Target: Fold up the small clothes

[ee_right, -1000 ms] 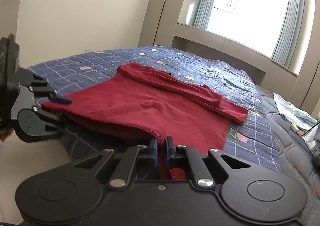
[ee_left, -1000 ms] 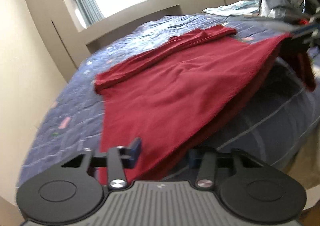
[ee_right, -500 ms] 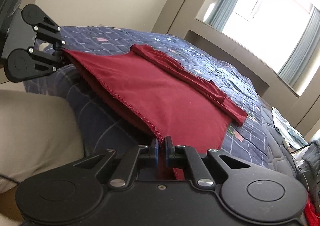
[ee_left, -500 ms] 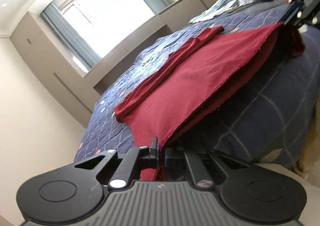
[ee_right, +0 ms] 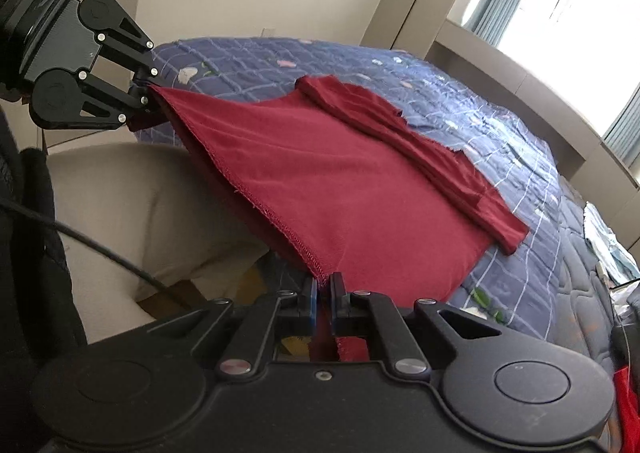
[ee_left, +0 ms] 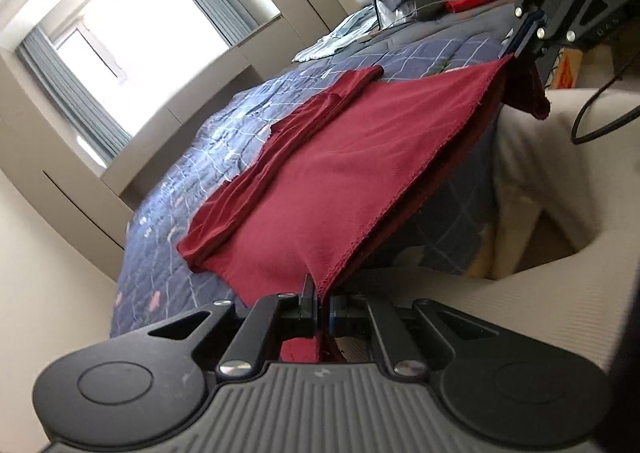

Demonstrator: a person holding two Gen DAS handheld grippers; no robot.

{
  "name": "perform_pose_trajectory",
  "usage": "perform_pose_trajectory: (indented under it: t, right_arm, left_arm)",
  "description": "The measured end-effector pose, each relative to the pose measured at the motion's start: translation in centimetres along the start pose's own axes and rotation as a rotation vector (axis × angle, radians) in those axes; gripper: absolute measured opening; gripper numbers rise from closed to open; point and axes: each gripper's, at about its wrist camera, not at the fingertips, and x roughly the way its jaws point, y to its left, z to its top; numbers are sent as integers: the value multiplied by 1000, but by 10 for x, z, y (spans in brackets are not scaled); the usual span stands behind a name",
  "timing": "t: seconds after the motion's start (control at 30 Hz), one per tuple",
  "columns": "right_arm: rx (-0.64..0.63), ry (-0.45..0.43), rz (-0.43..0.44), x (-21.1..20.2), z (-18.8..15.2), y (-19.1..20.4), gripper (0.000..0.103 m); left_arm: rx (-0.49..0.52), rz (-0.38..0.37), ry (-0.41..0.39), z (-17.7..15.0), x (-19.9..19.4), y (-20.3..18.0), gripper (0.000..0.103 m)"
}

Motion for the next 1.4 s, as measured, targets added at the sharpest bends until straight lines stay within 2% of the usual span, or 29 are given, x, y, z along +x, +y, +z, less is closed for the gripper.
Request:
perform_pose_trajectory:
  t: [0.17,0.33,0.4,0.5,0.73,0.9,1.07,1.17,1.3,1.37,1.4]
  right_arm:
    - [-20,-23,-8,3,26,-27,6]
    - [-130,-35,-58,16,74,-80,6]
    - [-155,-43,-68,27,96,-103,6]
    - [-184,-59,-84,48,123,-134,6]
    - [-174,-72,-90,125,172,-205,6]
    - [-127,-53,-70,200,189,-254,6]
    - [-50,3,-1,287,192,-293,7]
    - [-19,40,33,327,185,-302,7]
    - [66,67,76,368,174,-313,9]
    - [110,72,96,380,168,-318,16]
    - [134,73,104,383,166,-322,23]
  left_arm:
    - [-63,-35,-16,13,-10,22,4]
    - [-91,-211,-28,44,3,80,4]
    - [-77,-245,-25,61,13,103,4]
    - [-142,-273,-3,88,38,146,4]
    - [-357,-263,22,131,127,242,4]
    - [-374,-233,64,146,202,271,4]
    - [-427,-252,146,146,294,292,4]
    - [-476,-298,211,138,347,304,5]
    - [-549,-384,272,121,396,308,6]
    - [-572,-412,282,112,413,310,8]
    - [-587,-437,283,107,419,313,16]
